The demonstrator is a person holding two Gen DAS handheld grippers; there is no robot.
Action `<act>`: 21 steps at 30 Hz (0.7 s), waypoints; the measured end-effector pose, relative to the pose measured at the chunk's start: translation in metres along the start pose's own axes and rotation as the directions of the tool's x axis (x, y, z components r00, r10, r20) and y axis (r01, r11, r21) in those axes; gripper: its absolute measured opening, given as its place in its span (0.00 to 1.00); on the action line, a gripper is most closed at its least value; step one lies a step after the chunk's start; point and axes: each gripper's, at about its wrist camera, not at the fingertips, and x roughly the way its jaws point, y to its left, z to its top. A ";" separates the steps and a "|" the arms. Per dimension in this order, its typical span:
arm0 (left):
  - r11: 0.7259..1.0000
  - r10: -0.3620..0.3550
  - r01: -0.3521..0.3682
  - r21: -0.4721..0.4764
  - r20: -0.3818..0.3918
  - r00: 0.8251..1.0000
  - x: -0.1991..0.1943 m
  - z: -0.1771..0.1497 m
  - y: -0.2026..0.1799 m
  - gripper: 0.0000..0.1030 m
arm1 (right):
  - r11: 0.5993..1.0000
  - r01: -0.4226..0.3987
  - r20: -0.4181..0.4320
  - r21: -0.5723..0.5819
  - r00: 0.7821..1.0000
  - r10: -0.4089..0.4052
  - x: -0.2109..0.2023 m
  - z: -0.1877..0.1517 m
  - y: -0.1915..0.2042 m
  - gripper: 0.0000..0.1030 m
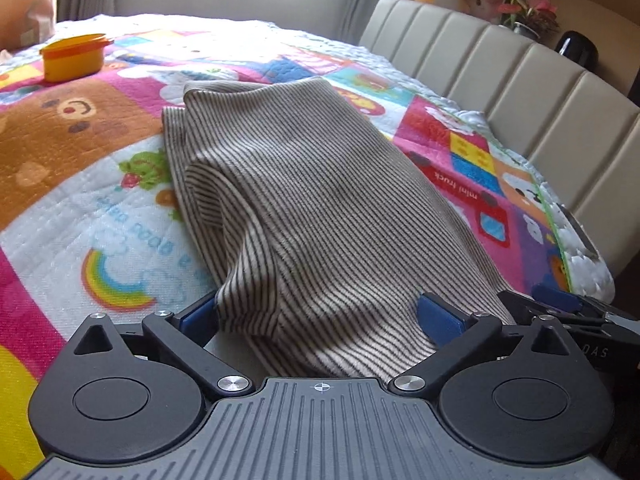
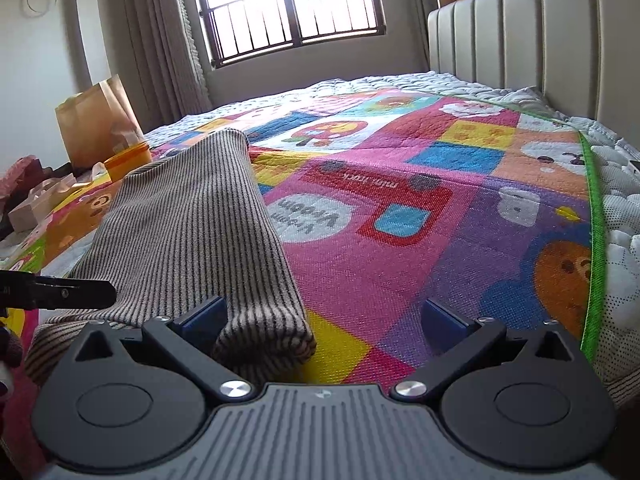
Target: Fold clothes
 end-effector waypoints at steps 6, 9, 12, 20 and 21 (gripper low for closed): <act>0.999 0.010 -0.010 -0.030 0.013 1.000 -0.012 0.006 0.004 1.00 | 1.000 -0.028 0.015 0.002 0.999 0.028 -0.003 -0.006 -0.003 1.00; 0.998 0.006 -0.004 -0.056 0.040 0.999 -0.024 0.012 0.006 1.00 | 1.000 -0.013 0.036 -0.014 0.999 0.013 -0.004 -0.009 0.001 1.00; 0.997 -0.014 0.018 -0.074 0.065 0.998 -0.035 0.016 0.004 1.00 | 1.000 -0.003 0.060 -0.027 0.998 0.004 -0.005 -0.012 0.002 1.00; 0.999 0.038 -0.037 0.034 -0.014 0.999 -0.013 0.002 -0.022 1.00 | 0.997 -0.027 0.033 -0.077 0.999 0.029 -0.011 -0.004 -0.003 1.00; 0.998 0.046 -0.045 0.034 -0.026 0.999 -0.011 -0.002 -0.021 1.00 | 0.995 -0.034 0.032 -0.090 0.999 0.037 -0.013 -0.003 -0.004 1.00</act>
